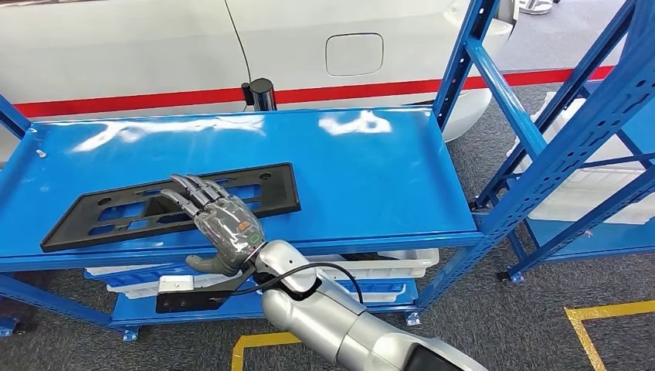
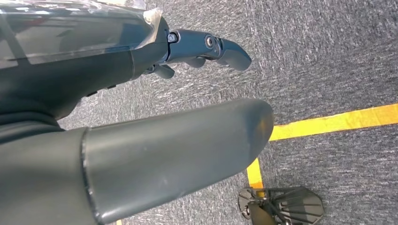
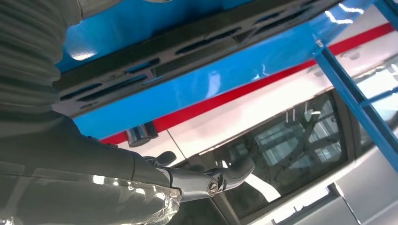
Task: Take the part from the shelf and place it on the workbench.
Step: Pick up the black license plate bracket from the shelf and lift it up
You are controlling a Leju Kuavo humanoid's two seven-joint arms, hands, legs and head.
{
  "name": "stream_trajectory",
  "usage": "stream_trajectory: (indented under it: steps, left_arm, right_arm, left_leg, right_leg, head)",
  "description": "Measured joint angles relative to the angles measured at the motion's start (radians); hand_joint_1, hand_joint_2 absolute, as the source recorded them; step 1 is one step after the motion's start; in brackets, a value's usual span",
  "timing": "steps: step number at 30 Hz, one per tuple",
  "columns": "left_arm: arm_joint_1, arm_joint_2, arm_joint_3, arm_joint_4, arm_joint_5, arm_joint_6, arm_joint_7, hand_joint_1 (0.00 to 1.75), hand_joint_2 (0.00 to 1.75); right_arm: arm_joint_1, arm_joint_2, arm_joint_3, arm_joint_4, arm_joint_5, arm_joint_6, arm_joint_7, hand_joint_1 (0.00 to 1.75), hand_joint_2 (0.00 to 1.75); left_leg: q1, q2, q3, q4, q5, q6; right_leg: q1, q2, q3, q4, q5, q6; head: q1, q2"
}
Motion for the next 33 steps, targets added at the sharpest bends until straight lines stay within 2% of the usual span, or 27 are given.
stream_trajectory:
  steps: [15, 22, 33]
  left_arm:
    - [0.0, 0.001, 0.0, 0.0, -0.006, 0.002, 0.002, 0.0, 0.0]
    - [-0.001, 0.001, 0.0, 0.0, -0.013, 0.005, 0.003, 0.0, 0.0]
    - [-0.003, 0.001, 0.002, 0.0, -0.035, 0.017, 0.001, 0.0, 0.0]
  right_arm:
    - [-0.017, 0.002, 0.035, 0.062, 0.007, -0.01, 0.036, 0.0, 1.75]
    - [-0.034, 0.001, 0.062, 0.104, 0.084, -0.062, 0.156, 0.0, 1.75]
    - [-0.046, -0.011, 0.068, 0.16, 0.31, -0.099, 0.384, 0.0, 1.75]
  left_leg:
    - [-0.001, 0.0, 0.0, 0.0, 0.0, 0.0]
    - [-0.001, 0.0, 0.0, 0.0, 0.0, 0.0]
    - [-0.002, 0.0, 0.0, 0.0, 0.0, 0.0]
  right_leg:
    - [-0.001, 0.0, 0.0, 0.0, 0.0, 0.0]
    - [-0.001, 0.0, 0.0, 0.0, 0.0, 0.0]
    - [-0.001, 0.0, 0.0, 0.0, 0.0, 0.0]
  head:
    - [0.0, 0.0]
    - [0.0, 0.0]
    - [0.0, 0.0]
